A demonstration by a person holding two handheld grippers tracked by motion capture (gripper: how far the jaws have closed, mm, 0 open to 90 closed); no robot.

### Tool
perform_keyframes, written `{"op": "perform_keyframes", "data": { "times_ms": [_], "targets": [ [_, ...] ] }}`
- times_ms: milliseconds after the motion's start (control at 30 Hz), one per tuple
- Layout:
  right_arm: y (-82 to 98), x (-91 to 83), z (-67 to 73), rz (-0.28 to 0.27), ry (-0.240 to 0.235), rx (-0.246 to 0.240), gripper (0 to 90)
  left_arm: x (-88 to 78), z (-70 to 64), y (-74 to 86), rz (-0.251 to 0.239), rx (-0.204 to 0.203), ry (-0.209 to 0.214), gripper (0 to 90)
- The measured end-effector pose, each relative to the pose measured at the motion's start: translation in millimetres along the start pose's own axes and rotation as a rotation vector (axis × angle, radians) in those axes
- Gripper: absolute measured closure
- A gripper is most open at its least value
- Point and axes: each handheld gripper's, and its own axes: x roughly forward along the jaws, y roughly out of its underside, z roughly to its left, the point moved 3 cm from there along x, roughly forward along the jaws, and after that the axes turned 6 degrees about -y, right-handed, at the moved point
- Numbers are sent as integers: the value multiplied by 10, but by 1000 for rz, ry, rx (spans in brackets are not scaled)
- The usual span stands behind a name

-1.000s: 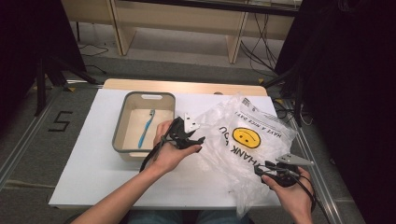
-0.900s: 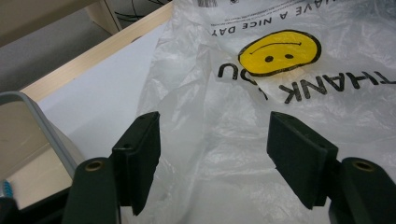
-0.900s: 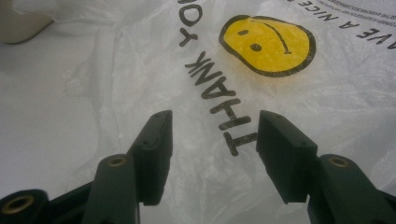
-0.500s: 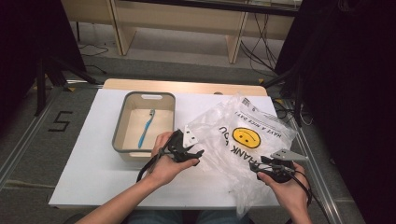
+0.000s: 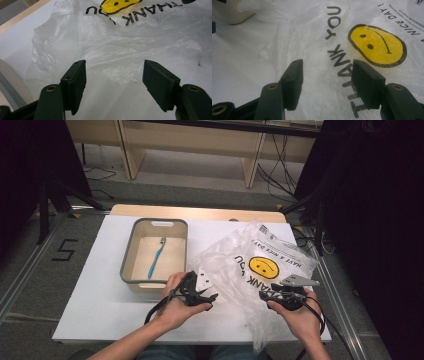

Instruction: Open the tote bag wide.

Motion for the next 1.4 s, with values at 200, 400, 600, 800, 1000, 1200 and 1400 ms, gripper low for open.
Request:
{"op": "perform_keyframes", "data": {
  "times_ms": [200, 400, 600, 800, 1000, 1200, 1400],
  "targets": [
    [-20, 23, 9, 1, -6, -5, 437, -7, 24, 28, 4, -5, -3, 354],
    [-67, 101, 28, 8, -25, -26, 440, 31, -7, 84, 12, -25, 13, 367],
    [-162, 235, 65, 17, -48, -52, 441, 93, -58, 140, 27, -21, 26, 401],
    [-248, 440, 152, 55, -89, -101, 431, 140, -105, 160, 36, -19, 46, 442],
    [-260, 646, 259, 134, -124, -164, 392, 232, -178, 140, 38, -9, 66, 544],
    [-210, 766, 271, 222, -85, -194, 489, 371, -257, 101, 56, 7, 94, 690],
    [-167, 808, 267, 247, -78, -193, 619, 425, -272, 107, 64, 11, 101, 755]
  ]
}}
